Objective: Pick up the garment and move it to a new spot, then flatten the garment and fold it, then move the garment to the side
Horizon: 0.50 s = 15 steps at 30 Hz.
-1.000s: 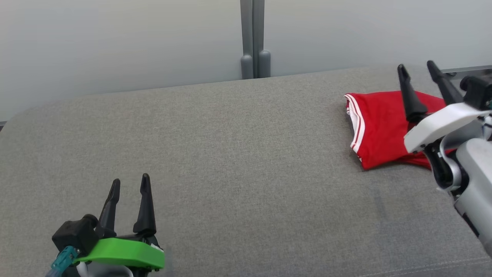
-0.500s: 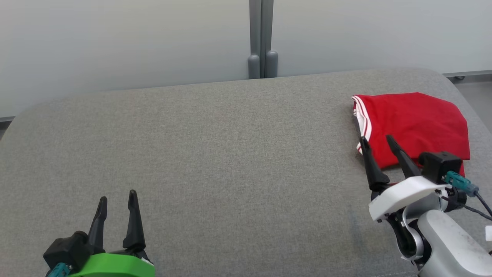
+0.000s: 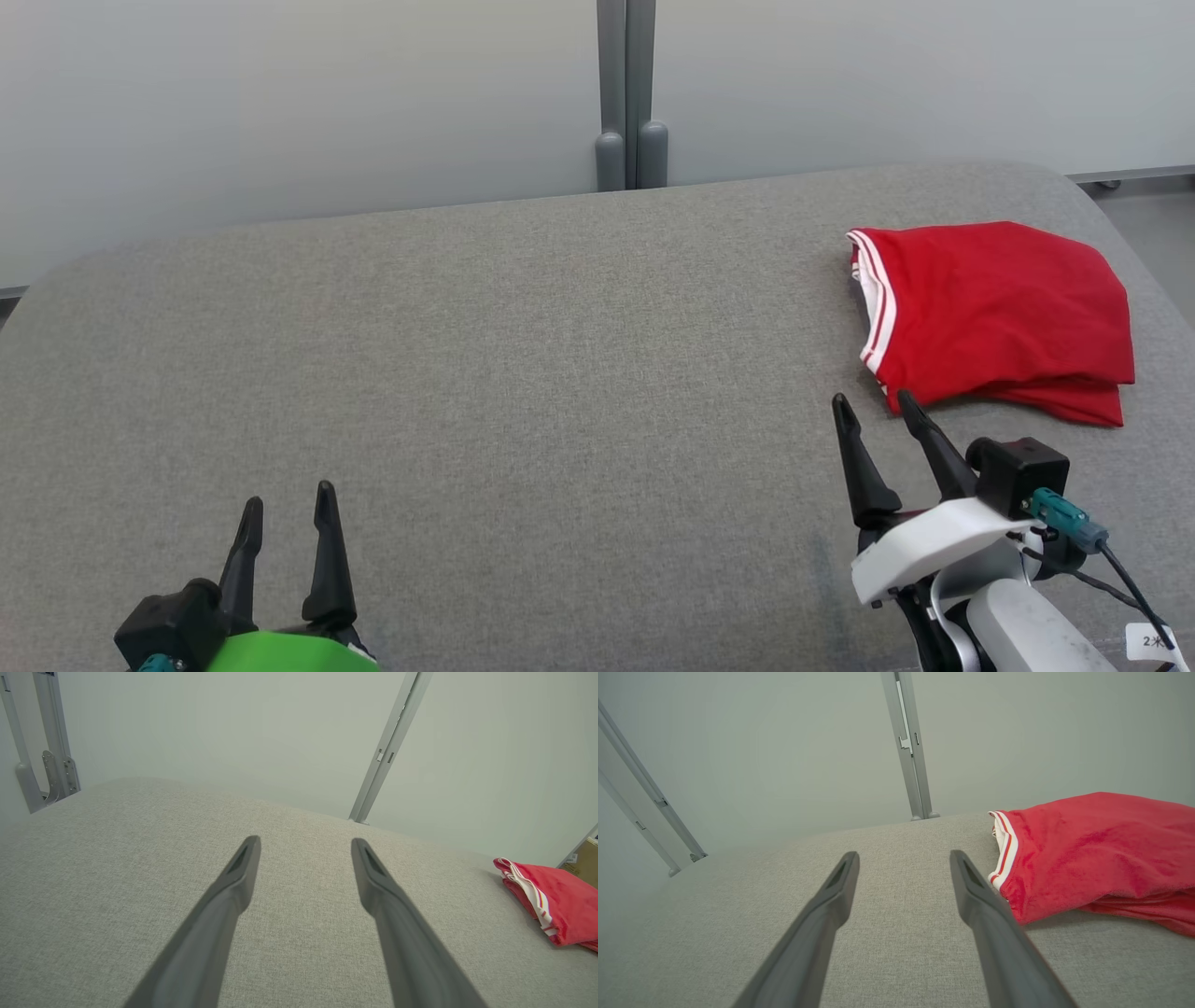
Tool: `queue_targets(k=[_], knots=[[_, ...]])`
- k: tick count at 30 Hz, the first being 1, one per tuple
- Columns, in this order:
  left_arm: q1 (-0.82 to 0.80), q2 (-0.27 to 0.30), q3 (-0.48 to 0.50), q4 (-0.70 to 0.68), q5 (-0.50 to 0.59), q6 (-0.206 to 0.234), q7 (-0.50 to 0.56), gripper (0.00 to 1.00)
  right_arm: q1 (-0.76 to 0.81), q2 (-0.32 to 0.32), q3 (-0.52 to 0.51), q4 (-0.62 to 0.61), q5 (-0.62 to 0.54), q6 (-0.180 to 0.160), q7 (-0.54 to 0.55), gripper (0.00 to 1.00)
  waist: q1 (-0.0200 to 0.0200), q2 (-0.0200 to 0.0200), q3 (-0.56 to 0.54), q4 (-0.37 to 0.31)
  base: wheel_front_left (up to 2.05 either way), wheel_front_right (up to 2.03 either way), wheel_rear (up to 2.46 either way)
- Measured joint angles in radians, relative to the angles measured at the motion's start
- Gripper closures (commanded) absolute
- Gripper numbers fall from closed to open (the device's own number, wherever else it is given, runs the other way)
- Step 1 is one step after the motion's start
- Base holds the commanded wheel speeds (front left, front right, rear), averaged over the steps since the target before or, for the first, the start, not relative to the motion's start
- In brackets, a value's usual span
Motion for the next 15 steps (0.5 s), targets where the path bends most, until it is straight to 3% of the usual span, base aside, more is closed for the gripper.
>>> queue_targets(k=[15], knots=[[0.021,-0.012,0.0,0.032,0.022,0.0,-0.008,0.0,0.052,0.048,-0.017,-0.016,-0.08,0.0,0.0,0.0,0.0,0.0,-0.012,0.012,0.0,0.0,0.0]])
